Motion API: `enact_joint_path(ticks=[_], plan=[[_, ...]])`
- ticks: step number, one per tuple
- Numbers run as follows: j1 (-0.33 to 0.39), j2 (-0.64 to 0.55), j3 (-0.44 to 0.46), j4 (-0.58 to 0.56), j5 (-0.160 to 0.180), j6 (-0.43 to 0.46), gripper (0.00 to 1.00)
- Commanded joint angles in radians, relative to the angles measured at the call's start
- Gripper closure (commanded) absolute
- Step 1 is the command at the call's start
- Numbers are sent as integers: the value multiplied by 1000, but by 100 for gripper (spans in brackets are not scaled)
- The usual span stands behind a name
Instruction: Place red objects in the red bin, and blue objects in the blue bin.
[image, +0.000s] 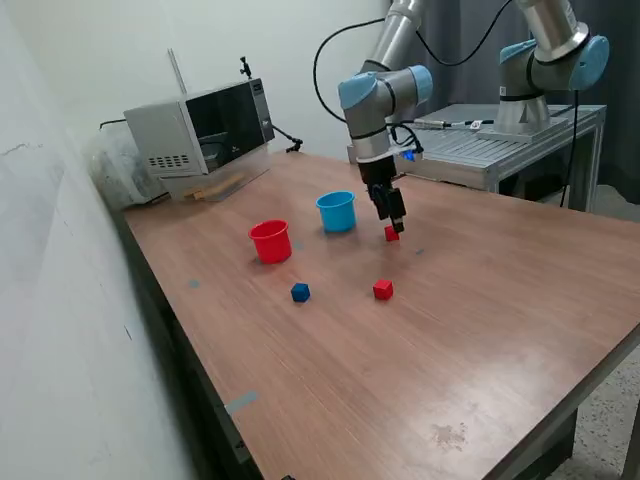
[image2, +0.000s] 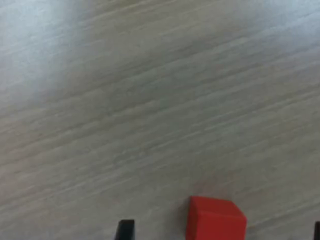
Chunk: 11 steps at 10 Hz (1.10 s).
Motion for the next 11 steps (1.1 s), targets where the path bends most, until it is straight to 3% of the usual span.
enact_joint_path(ticks=[1,2,7,11], plan=[[-1,15,8,-26,-3,-28,0],[-1,15,7,-31,-5,-28,100],[-4,10,0,-34,-11,-57,100],[5,-132,-24,79,-14,-76,100]])
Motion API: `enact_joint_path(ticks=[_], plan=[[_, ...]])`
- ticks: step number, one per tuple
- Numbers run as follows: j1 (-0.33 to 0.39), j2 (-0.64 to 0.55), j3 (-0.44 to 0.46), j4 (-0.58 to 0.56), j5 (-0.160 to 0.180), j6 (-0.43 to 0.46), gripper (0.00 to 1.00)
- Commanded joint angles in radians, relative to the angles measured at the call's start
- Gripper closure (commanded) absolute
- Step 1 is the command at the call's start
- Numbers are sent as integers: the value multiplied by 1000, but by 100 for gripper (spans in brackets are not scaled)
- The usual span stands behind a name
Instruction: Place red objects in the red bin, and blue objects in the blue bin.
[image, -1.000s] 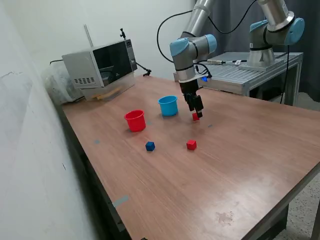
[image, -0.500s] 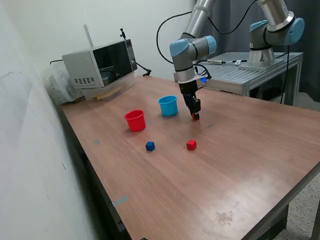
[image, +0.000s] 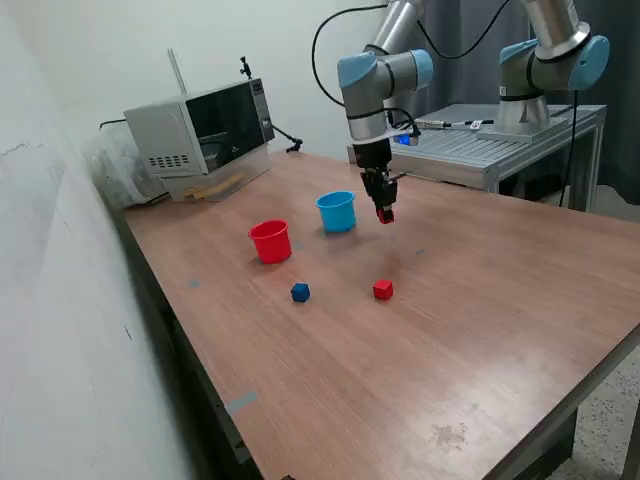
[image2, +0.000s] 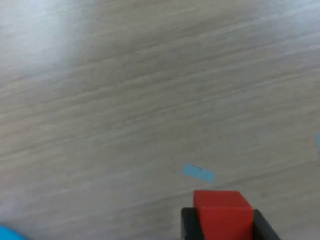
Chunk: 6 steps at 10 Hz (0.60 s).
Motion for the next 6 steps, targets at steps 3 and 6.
enact_joint_path(ticks=[3,6], plan=[[5,-57,-196,250,0,-96,100],[-1,-20,-344,265,3,-121,100]])
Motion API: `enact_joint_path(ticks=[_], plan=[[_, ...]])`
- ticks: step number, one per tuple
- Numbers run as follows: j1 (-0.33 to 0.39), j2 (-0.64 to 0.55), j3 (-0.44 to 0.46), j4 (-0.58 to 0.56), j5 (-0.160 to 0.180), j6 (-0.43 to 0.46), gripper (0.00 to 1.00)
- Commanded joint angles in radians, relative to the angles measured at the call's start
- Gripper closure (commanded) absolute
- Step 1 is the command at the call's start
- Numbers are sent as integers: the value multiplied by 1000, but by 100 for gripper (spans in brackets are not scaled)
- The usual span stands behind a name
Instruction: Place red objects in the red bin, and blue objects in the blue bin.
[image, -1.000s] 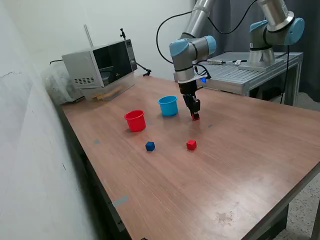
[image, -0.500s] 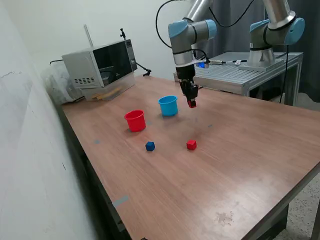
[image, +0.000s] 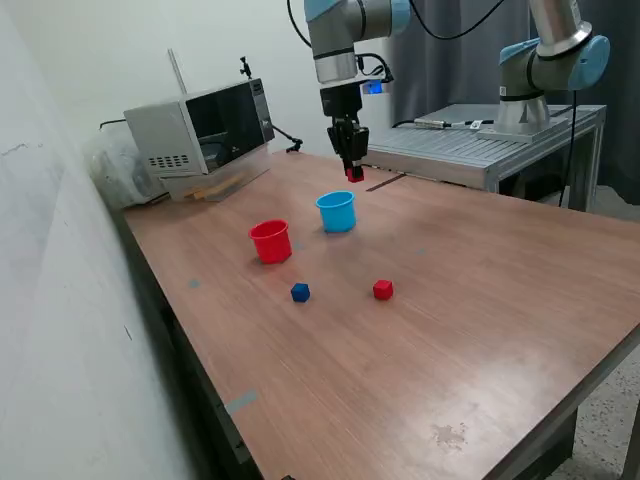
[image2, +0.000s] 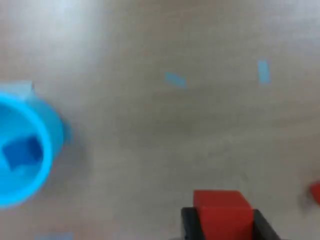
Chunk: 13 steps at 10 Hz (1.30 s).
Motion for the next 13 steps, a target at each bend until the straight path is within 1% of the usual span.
enact_joint_path(ticks=[1,2,3,4,5,7,8,9,10,11,13], plan=[[-7,54,-122,20,1,-16,100],[-11,82,-165,31,1,-17,100],[-31,106,-209,31,1,-17,100],[-39,138,-263,31,1,-35,100],[-68,172,-317,31,1,-51,100],[-108,226,-372,30,-1,-63,100],[-128,247,-385,28,-8,-63,100],[-132,260,-377,17,-28,-65,100],[-134,278,-377,-7,-34,-65,100],[-134,293,-380,-32,-50,-65,100],[-134,330,-389,-62,-51,-62,100]])
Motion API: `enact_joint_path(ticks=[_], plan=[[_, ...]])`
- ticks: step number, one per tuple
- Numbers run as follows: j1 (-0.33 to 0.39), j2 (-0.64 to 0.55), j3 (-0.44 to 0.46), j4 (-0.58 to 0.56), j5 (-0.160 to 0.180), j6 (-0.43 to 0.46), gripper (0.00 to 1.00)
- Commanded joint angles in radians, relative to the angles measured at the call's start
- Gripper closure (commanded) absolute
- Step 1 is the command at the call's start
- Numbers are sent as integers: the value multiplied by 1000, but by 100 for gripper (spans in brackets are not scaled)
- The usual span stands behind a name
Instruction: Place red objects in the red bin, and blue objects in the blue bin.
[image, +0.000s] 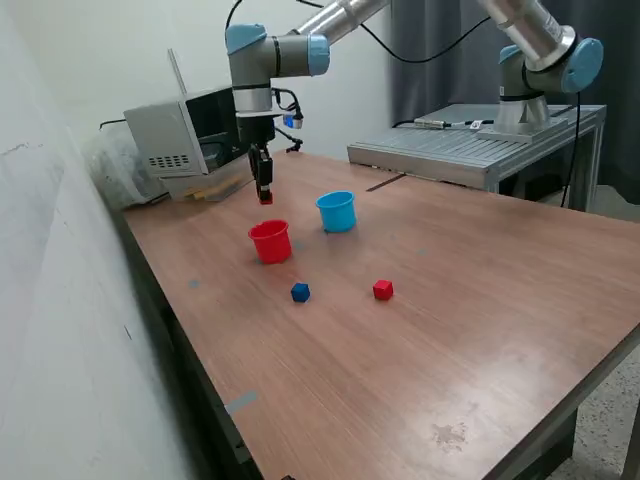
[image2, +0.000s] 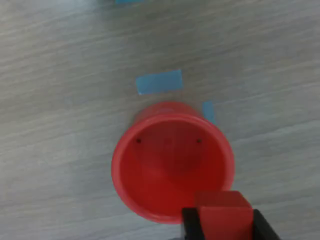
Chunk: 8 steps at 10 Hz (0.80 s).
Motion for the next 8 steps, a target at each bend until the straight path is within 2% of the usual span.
enact_joint_path(ticks=[1,4,8], plan=[[-1,39,-14,-36,-16,8,100],[-45,47,-6,-58,-27,9,100],[-49,44,17,-62,-26,8,100]])
